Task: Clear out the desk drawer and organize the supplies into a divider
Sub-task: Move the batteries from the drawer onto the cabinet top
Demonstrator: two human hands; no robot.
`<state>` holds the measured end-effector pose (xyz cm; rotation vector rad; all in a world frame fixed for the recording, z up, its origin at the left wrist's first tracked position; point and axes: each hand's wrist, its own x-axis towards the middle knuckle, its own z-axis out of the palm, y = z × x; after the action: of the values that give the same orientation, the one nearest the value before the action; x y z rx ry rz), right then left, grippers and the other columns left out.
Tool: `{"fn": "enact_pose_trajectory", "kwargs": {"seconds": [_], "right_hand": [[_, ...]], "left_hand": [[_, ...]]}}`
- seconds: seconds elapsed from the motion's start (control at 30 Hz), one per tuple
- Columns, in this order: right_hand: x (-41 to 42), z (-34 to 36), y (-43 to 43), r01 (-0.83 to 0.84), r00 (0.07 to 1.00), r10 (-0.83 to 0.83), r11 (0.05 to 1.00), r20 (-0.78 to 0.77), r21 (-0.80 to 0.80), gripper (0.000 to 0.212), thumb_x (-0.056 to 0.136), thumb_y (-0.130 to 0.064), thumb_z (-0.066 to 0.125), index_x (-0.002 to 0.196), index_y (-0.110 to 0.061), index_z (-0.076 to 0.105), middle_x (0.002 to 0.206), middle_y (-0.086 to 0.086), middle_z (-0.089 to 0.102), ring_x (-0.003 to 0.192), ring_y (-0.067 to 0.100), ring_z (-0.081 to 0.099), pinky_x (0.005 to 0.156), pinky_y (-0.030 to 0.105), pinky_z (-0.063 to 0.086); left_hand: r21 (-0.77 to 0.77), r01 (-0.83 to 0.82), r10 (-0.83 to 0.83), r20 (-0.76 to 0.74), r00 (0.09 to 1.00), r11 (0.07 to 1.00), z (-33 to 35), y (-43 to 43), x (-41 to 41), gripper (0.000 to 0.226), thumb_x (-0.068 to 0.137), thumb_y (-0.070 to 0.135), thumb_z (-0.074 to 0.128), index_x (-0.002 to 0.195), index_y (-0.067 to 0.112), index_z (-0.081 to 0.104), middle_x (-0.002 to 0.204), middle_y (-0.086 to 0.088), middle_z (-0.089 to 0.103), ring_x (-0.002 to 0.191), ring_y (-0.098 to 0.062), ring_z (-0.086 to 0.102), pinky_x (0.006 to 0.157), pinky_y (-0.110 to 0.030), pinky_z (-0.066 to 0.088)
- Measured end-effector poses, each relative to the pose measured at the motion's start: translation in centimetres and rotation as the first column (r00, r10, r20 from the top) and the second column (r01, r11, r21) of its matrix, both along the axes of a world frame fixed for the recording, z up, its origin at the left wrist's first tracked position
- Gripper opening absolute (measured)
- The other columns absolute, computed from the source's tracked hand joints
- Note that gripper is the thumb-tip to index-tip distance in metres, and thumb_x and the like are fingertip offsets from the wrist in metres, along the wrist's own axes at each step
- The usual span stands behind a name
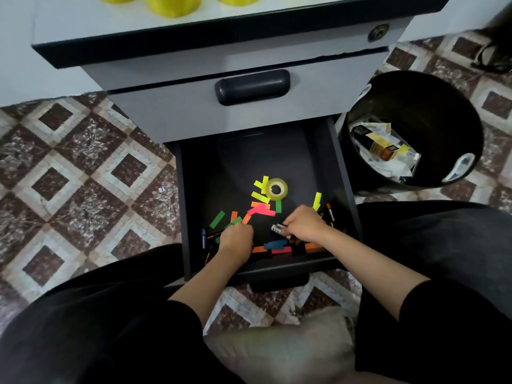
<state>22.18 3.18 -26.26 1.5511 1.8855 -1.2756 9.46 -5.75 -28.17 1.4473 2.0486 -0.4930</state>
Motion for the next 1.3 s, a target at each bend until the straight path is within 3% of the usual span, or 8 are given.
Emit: {"fn": "enact_pose_trajectory", "kwargs": {"seconds": [0.1, 0.2, 0.3, 0.4, 0.57, 0.77, 1.0, 1.3], "right_hand": [[0.0, 0.4, 0.1, 0.022, 1.0, -0.022, 1.0, 0.021, 0.005, 0.028, 0.085, -0.021, 0.067, 0.065, -0.004, 0.056, 0.053, 0.002, 0.038, 0.054, 0.013, 0.04, 0.045, 0.023, 0.026], [0.3, 0.9, 0.2, 0.223, 0.972, -0.228, 0.971, -0.056, -0.092, 0.034, 0.08, -0.013, 0.071, 0.054, -0.006, 0.051, 0.054, 0.002, 0.042, 0.052, 0.012, 0.041, 0.045, 0.022, 0.027], [0.2, 1.9, 0.4, 0.362, 0.913, -0.38, 0.923, -0.152, -0.134, 0.012, 0.077, -0.01, 0.075, 0.08, 0.001, 0.07, 0.075, 0.007, 0.061, 0.072, 0.018, 0.056, 0.059, 0.024, 0.041], [-0.2, 4.3, 0.7, 0.434, 0.834, -0.495, 0.861, -0.243, -0.267, 0.026, 0.077, -0.005, 0.073, 0.099, 0.007, 0.067, 0.08, 0.012, 0.065, 0.068, 0.019, 0.061, 0.06, 0.024, 0.05], [-0.4, 10.0, 1.1, 0.391, 0.694, -0.593, 0.787, -0.408, -0.478, 0.013, 0.08, 0.001, 0.069, 0.091, 0.004, 0.063, 0.081, 0.016, 0.067, 0.07, 0.025, 0.068, 0.064, 0.029, 0.059], [-0.8, 17.8, 2.6, 0.306, 0.562, -0.598, 0.792, -0.571, -0.529, 0.005, 0.084, 0.006, 0.06, 0.088, 0.007, 0.062, 0.072, 0.017, 0.068, 0.06, 0.021, 0.07, 0.054, 0.027, 0.057], [-1.9, 26.6, 5.9, 0.28, 0.45, -0.525, 0.851, -0.722, -0.444, 0.013, 0.083, 0.009, 0.059, 0.095, 0.006, 0.062, 0.076, 0.018, 0.069, 0.06, 0.022, 0.07, 0.056, 0.029, 0.059], [-6.2, 31.5, 12.4, 0.406, 0.541, -0.375, 0.9, -0.753, -0.156, 0.014, 0.077, 0.006, 0.068, 0.075, -0.005, 0.06, 0.052, 0.001, 0.062, 0.055, 0.015, 0.057, 0.049, 0.022, 0.046]], "left_hand": [[-0.015, -0.098, 0.099, 0.078, 0.992, 0.995, 0.2, 0.1, -0.8, 0.023, 0.092, 0.016, 0.055, 0.108, 0.002, 0.063, 0.112, -0.015, 0.061, 0.104, -0.03, 0.06, 0.081, -0.035, 0.049], [-0.027, -0.249, 0.249, 0.233, 0.94, 0.968, 1.0, -0.3, -2.6, 0.026, 0.082, 0.023, 0.07, 0.103, 0.007, 0.07, 0.103, -0.008, 0.067, 0.093, -0.02, 0.062, 0.075, -0.027, 0.048], [-0.029, -0.421, 0.391, 0.43, 0.813, 0.907, 2.9, -0.5, -4.1, 0.02, 0.072, 0.02, 0.079, 0.088, 0.009, 0.075, 0.078, -0.001, 0.065, 0.068, -0.009, 0.055, 0.064, -0.024, 0.047], [-0.024, -0.63, 0.516, 0.598, 0.613, 0.776, 6.3, 0.0, -4.8, 0.013, 0.07, 0.013, 0.081, 0.078, 0.008, 0.072, 0.067, 0.002, 0.06, 0.057, -0.007, 0.052, 0.052, -0.02, 0.046], [-0.049, -0.776, 0.475, 0.815, 0.332, 0.628, 12.7, 1.1, -4.7, 0.008, 0.076, 0.007, 0.075, 0.082, 0.008, 0.07, 0.064, 0.004, 0.064, 0.055, 0.0, 0.06, 0.051, -0.012, 0.048], [-0.052, -0.843, 0.365, 0.914, 0.176, 0.536, 20.5, 2.3, -5.1, 0.012, 0.077, 0.007, 0.073, 0.088, 0.004, 0.069, 0.073, -0.003, 0.061, 0.063, -0.009, 0.051, 0.06, -0.018, 0.055], [0.094, -0.851, 0.223, 0.945, 0.24, 0.517, 28.8, 4.5, -6.9, 0.011, 0.08, 0.009, 0.07, 0.088, 0.002, 0.068, 0.059, 0.001, 0.063, 0.051, -0.005, 0.057, 0.054, -0.017, 0.052], [0.244, -0.861, 0.215, 0.905, 0.368, 0.446, 34.9, 11.7, -10.1, 0.012, 0.077, 0.001, 0.072, 0.081, 0.004, 0.061, 0.063, -0.004, 0.066, 0.045, -0.007, 0.063, 0.048, -0.02, 0.055]]}}
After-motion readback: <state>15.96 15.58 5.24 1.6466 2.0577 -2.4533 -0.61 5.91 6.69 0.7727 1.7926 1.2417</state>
